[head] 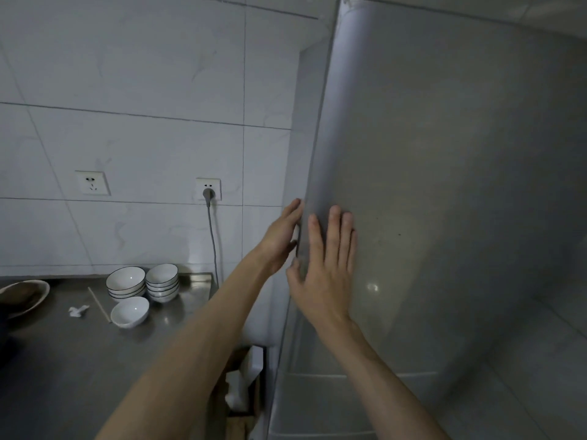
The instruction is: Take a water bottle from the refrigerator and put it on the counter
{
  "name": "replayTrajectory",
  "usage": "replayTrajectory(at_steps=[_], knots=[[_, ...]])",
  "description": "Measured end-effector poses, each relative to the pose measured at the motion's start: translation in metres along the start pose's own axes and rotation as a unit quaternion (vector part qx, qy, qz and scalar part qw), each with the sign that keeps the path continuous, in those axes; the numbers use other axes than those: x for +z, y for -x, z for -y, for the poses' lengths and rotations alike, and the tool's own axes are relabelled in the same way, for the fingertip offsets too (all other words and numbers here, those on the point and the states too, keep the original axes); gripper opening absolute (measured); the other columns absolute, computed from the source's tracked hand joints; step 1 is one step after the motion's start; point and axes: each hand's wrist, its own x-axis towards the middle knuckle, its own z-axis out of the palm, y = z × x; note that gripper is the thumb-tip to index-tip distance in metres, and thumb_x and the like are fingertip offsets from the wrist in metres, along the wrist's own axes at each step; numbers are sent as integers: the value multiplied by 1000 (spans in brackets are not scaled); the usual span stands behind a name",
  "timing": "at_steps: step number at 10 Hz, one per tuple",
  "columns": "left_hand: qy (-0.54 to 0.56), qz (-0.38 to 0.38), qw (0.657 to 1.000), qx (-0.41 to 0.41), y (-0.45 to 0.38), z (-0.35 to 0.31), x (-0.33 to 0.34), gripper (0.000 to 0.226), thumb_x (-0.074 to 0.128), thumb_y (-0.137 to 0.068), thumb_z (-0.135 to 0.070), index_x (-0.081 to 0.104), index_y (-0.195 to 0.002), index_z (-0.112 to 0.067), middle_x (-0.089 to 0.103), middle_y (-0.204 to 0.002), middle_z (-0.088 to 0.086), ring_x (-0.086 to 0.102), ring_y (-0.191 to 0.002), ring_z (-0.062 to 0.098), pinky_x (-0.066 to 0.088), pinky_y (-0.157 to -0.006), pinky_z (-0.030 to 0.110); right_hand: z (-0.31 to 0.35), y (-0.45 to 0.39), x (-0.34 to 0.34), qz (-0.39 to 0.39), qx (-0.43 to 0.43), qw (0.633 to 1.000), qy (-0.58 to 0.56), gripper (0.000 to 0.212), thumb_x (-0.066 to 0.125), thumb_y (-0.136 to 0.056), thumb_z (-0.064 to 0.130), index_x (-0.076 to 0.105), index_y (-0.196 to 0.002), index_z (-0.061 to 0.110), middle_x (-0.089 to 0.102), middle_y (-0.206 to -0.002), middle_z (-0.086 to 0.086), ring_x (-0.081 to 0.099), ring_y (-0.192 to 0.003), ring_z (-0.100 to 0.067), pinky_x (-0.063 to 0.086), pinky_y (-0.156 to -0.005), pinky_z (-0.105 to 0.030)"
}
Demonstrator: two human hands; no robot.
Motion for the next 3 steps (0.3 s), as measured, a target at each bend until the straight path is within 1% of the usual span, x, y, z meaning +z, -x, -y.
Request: replayTrajectory(at_steps=[1,2,3], knots=[[-30,-41,998,42,28,20,6,42,44,-102,-57,68,-132,-39,70,-132,-18,64,-127,5,47,-114,42,-8,41,-32,36,0,995,-91,68,57,-89,17,38,-153,7,33,-164,-15,26,-156,-30,28,-127,-43],[-48,-96,991,73,63,61,13,38,43,-107,-50,59,-141,-40,65,-135,-26,60,-127,-6,48,-110,27,-40,123,-52,82,12,990,-116,46,57,-85,19,67,-130,13,68,-134,-4,67,-123,-18,49,-103,-25],[-73,-107,989,77,106,118,16,31,53,-107,-24,57,-133,-41,65,-132,-31,59,-128,-10,47,-111,16,-30,164,-45,122,48,990,-60,77,72,-56,-15,57,-99,47,78,-74,12,75,-57,-15,54,-59,-23]])
